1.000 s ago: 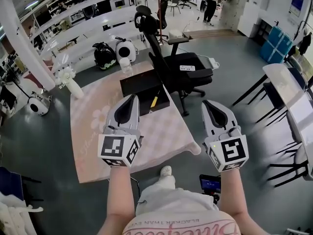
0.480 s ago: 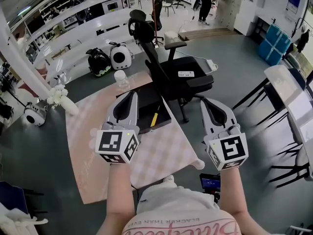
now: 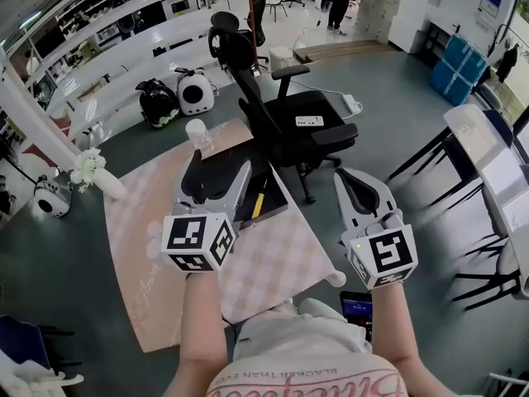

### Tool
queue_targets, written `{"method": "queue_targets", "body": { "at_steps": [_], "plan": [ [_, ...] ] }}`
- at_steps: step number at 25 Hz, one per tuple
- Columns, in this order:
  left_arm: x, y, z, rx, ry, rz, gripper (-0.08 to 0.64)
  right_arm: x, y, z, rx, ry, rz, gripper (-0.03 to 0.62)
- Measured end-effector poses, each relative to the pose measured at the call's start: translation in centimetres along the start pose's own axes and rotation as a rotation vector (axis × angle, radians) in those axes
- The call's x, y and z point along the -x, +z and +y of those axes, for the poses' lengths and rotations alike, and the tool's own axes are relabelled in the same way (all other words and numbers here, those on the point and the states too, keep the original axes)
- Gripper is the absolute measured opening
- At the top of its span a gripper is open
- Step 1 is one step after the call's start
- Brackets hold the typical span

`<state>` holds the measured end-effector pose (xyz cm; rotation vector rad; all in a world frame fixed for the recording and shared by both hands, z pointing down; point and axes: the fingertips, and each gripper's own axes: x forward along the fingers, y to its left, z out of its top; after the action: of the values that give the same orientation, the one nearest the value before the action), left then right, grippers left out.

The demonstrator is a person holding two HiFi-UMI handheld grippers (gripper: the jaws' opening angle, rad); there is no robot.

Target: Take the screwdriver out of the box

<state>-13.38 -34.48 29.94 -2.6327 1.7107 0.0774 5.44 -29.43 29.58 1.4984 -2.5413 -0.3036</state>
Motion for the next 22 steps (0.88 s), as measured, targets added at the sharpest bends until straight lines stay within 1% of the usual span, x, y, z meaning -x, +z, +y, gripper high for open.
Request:
{"method": "queue_targets", "body": {
  "at_steps": [4,8,11,13,18,22],
  "plan": [
    [-0.5,-0.5,-0.2,0.016,-0.013,0.022,0.383,-0.3,-0.5,-0.2,-0.011,0.006,0.013,0.006],
    [-1.3,-1.9,-0.7,0.073,-0.046,0.086,0.383,-0.7,-1.3,-0.6,-0.025,0.013,0.027,0.006],
    [-2.2,-3.4,-0.6,0.094,-0.052,0.141,0.382,-1.4,-2.1,-0.9,-0.028,0.029,0.039,0.006],
    [-3.0,-4.8,-0.6,0.102,-0.054,0.198,0.382,-1.8,-2.8,-1.4,-0.031,0.039,0.053,0.006],
    [-4.6,-9.4,-0.6,0.123,-0.064,0.379,0.382,-3.1,-5.1,-2.7,-0.057,0.056,0.094,0.006],
    [-5.0,-13.4,-0.9,0.128,-0.087,0.529,0.380,-4.3,-7.2,-3.2,-0.086,0.070,0.138,0.006]
  ]
}}
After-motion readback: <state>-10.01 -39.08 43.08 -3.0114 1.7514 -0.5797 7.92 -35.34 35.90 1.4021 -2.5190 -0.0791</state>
